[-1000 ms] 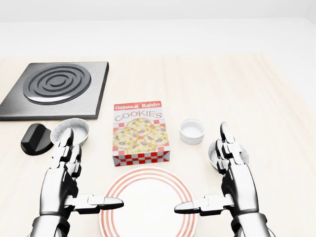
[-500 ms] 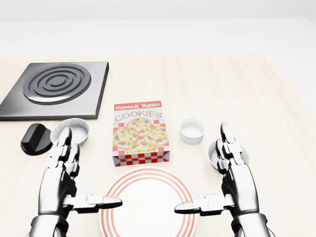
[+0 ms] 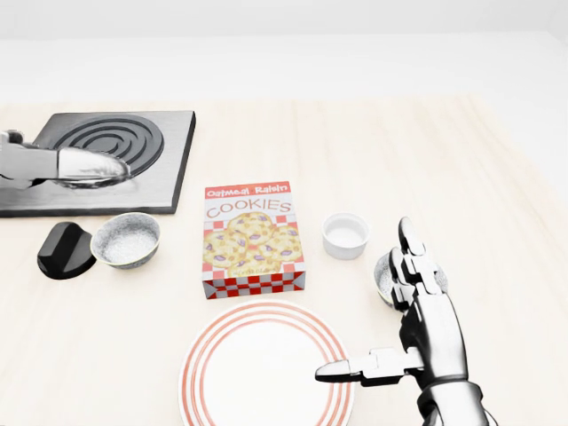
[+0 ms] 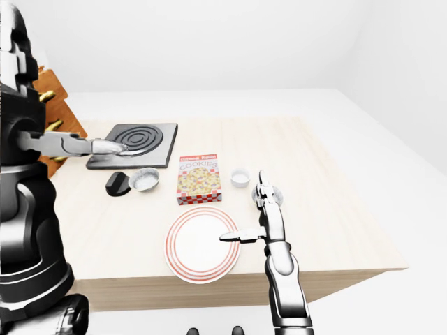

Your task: Pick the akita bowl next to the plate and place it on the plate.

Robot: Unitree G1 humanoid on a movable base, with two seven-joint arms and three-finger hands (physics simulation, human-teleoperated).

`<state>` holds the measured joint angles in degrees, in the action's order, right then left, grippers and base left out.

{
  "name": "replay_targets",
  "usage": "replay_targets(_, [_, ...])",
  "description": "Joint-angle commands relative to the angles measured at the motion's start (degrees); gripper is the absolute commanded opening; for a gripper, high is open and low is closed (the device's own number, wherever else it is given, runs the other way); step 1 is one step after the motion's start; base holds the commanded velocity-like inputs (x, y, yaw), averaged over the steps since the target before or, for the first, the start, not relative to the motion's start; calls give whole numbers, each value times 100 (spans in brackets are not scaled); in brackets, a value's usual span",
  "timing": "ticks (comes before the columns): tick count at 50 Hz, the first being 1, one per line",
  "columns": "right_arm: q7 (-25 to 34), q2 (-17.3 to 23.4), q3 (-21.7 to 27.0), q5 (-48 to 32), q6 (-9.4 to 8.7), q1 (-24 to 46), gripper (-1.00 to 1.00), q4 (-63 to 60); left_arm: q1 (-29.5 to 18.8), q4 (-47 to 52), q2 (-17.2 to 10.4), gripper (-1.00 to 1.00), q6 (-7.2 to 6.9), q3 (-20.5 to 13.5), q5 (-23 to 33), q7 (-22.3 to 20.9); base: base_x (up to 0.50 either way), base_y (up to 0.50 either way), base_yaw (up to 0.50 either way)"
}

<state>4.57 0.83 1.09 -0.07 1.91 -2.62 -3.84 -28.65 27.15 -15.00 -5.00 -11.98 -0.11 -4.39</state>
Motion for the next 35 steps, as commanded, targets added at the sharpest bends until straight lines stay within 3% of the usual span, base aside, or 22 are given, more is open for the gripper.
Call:
replay_targets(1, [13,13,35,40,-65,22,100,-50,-2921,86,-2000,100,0,-897,-683,169,0,0,0])
replay_targets(2, [8,14,41,43,-97,28,100,-78,-3177,-44,-2334,100,0,-1106,-805,260,0,0,0])
replay_targets(5, [8,13,41,43,-101,28,100,-83,-3153,-77,-2458,100,0,-1098,-1053,442,0,0,0])
replay_targets(6, [1,11,46,46,-126,47,100,-80,-3273,-207,-2984,100,0,-1616,-1220,481,0,0,0])
replay_targets(7, [3,14,47,45,-112,39,100,-80,-3123,-221,-3336,100,0,-1937,-1420,605,0,0,0])
replay_targets(9, [-2,16,57,48,-125,48,100,-77,-2864,-191,-3767,100,0,-2475,-2055,928,0,0,0])
replay_targets(12, [-13,19,65,37,-66,66,100,9,-2162,-289,-4554,100,0,-3312,-3159,1568,0,0,0])
replay_targets(15, [-24,17,57,18,-39,64,100,32,-1048,-666,-5326,100,0,-4237,-4350,2330,0,0,0])
replay_targets(16, [-29,19,52,4,-42,59,100,24,-491,-806,-5539,100,0,-4720,-4557,2464,0,0,0])
replay_targets(18, [-28,21,56,3,-10,72,100,69,221,-920,-5705,100,0,-5047,-5069,2838,0,0,0])
replay_targets(20, [-28,26,72,11,15,85,100,90,897,-896,-5489,100,0,-5485,-5224,3027,0,0,0])
replay_targets(23, [-26,30,73,8,-19,82,100,44,1424,-801,-5113,100,0,-5603,-5150,3049,0,0,0])
replay_targets(28, [-24,38,101,23,-32,119,100,62,1948,-607,-4500,100,0,-6043,-4734,2831,0,0,0])
replay_targets(30, [-33,41,107,15,-10,139,100,107,2163,-472,-4030,100,0,-6286,-4564,2623,0,0,0])
replay_targets(32, [-34,41,107,15,-5,141,100,112,2149,-458,-4009,100,0,-6294,-4531,2594,0,0,0])
replay_targets(33, [-47,44,109,-3,11,130,100,106,2772,-210,-3166,100,0,-6554,-4042,2152,0,0,0])
replay_targets(34, [-48,44,109,-4,12,129,100,106,2755,-182,-3089,100,0,-6577,-3928,2053,0,0,0])
replay_targets(35, [-70,46,109,-34,24,136,100,128,2849,-159,-2803,100,0,-6606,-3753,1877,0,0,0])
